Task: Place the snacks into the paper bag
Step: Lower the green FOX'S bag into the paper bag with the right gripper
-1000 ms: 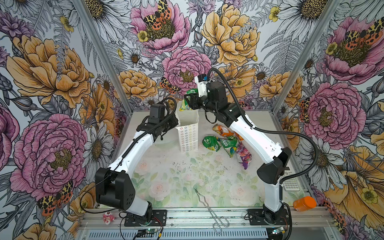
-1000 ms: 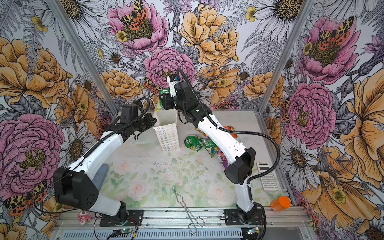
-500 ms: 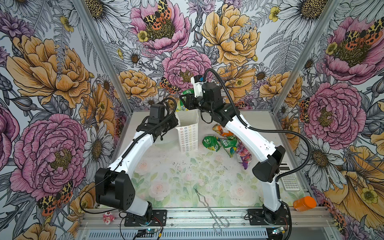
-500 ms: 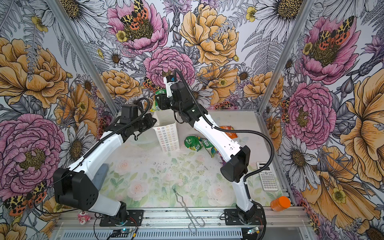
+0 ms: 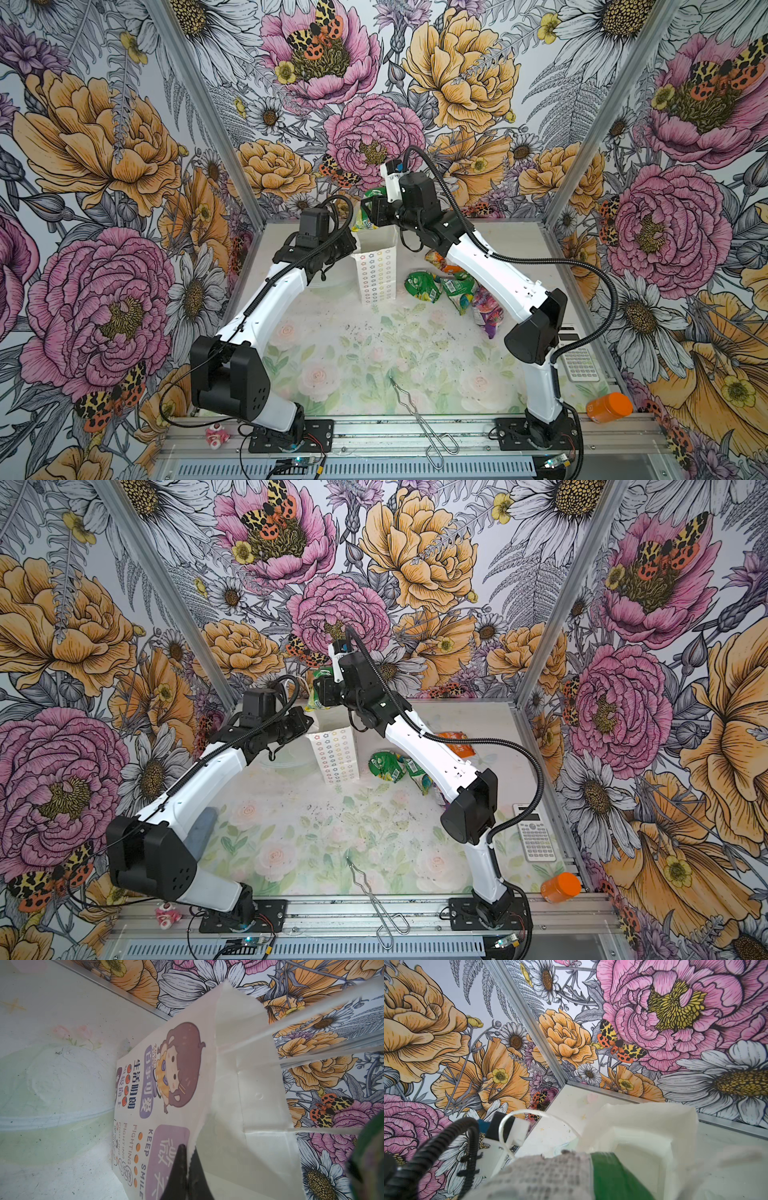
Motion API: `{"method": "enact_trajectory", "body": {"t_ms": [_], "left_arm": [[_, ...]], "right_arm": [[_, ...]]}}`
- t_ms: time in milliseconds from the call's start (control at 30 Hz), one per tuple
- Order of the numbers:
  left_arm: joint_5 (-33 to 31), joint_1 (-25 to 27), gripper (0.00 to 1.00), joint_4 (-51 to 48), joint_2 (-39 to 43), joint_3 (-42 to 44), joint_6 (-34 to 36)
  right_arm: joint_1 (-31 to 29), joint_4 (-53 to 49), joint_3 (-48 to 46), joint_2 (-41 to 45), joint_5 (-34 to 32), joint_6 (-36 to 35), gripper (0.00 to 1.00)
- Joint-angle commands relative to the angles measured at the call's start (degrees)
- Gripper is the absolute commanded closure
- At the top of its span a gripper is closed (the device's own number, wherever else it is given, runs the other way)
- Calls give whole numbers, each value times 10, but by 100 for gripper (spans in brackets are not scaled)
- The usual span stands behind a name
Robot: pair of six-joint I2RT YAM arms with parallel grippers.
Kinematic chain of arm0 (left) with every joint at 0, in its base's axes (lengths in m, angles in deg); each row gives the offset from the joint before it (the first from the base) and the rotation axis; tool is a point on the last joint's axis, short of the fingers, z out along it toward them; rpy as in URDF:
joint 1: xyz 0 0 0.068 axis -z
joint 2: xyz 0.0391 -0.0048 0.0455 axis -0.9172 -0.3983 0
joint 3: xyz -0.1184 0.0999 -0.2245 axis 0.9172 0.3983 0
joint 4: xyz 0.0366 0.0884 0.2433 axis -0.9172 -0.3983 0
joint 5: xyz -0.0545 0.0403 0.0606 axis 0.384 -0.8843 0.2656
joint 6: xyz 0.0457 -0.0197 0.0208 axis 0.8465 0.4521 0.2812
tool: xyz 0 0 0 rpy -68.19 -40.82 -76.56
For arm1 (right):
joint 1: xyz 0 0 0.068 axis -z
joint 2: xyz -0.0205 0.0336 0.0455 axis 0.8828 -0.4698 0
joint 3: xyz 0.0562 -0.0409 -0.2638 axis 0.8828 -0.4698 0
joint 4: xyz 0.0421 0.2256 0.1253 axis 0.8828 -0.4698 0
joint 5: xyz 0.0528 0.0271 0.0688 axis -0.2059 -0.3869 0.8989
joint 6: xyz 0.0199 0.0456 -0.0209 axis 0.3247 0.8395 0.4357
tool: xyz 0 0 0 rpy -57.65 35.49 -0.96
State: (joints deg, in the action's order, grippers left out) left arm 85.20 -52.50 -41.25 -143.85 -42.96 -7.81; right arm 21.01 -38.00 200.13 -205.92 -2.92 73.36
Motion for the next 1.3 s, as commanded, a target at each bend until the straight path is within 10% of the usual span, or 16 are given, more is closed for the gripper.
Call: {"method": "enact_trajectory", "body": {"t_ms": [0,1267], "left_arm": [[19,0,100,18,9,1,-12],[26,-1,100,26,2,-2,-17]], "right_arm": [[-4,21,-6,-4,-11,5,55],[-18,-23,-51,16,-94,-42,44]]}}
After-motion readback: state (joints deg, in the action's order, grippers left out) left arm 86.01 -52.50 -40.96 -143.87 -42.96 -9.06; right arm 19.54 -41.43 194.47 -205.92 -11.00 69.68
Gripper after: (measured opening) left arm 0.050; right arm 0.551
